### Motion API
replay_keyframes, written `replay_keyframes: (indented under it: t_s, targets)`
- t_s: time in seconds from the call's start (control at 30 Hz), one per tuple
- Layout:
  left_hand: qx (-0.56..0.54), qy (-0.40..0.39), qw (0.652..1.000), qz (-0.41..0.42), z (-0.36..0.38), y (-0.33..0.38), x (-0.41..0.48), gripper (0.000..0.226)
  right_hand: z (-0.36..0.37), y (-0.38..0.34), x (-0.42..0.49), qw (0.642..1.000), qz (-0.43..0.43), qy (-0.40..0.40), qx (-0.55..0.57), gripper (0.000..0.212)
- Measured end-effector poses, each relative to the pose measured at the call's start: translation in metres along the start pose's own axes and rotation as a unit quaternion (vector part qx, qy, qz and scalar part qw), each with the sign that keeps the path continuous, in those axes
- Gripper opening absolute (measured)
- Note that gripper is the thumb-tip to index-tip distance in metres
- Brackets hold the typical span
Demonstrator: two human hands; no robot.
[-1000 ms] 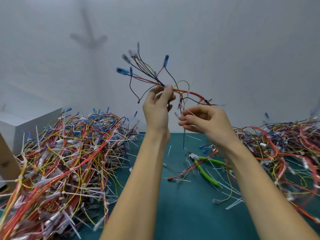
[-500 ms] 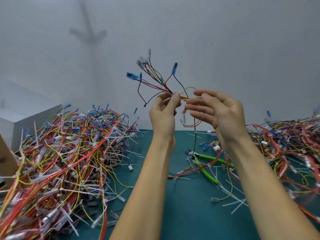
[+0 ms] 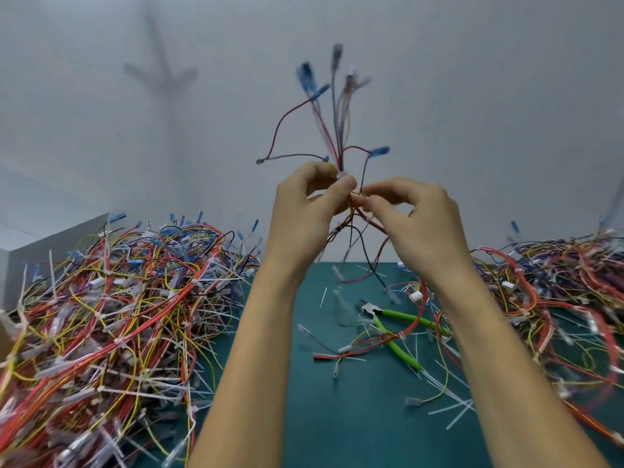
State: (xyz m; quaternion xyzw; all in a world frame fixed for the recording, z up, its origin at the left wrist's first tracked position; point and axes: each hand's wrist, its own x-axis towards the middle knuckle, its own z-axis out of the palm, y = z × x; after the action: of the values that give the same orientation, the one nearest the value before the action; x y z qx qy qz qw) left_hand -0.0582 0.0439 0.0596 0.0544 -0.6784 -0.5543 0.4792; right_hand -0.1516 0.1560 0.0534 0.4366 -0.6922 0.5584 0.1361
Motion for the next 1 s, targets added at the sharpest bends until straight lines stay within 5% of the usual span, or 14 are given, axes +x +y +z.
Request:
replay_keyframes:
  t_s: [0.2, 0.47, 0.57, 0.73, 0.87, 1.0]
  targets:
    - [0.042, -0.041, 0.998, 0.007, -0.002, 0.016, -0.006, 0.009, -0.007, -0.015, 0.001, 1.0, 0.003, -0.006, 0.011, 0.024]
    - [0.158, -0.009, 0.987, -0.001, -0.007, 0.029, -0.008, 0.009, -0.018, -0.019, 0.004, 0.965, 0.065, 0.209, 0.145, 0.009]
    - [0.183, -0.001, 0.983, 0.005, -0.004, 0.033, -0.009, 0.01, -0.02, -0.021, 0.002, 0.982, 0.019, 0.166, 0.085, 0.005]
    - [0.269, -0.037, 0.962, 0.033, -0.002, 0.039, -0.011, 0.005, -0.011, -0.029, -0.003, 0.998, -0.018, -0.039, 0.044, 0.011]
    - [0.292, -0.077, 0.952, 0.045, -0.005, 0.044, -0.011, 0.018, -0.011, -0.032, -0.004, 0.998, -0.014, -0.003, 0.066, 0.015]
    - [0.245, -0.03, 0.967, 0.057, -0.003, 0.05, -0.014, 0.007, -0.018, -0.034, -0.004, 0.991, 0.003, 0.026, 0.13, 0.015]
